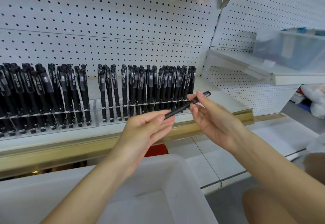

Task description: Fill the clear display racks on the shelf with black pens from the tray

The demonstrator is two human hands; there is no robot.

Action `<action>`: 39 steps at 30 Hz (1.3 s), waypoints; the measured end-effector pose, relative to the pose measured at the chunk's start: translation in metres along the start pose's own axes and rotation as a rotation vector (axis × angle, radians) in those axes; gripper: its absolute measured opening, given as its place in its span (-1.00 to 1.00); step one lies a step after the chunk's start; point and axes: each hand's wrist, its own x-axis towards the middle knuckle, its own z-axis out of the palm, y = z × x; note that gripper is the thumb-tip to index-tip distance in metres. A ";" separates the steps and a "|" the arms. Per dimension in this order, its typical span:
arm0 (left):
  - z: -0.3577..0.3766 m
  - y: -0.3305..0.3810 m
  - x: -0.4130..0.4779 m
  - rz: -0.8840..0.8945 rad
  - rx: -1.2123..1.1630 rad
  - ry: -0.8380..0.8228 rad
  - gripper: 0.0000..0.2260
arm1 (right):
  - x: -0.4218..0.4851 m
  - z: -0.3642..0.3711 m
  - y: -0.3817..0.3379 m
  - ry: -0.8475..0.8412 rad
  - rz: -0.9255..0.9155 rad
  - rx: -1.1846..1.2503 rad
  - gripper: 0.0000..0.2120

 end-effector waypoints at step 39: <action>0.033 0.067 0.133 0.332 2.063 -0.106 -0.45 | 0.103 -0.020 -0.067 -0.121 -0.681 -1.526 -0.58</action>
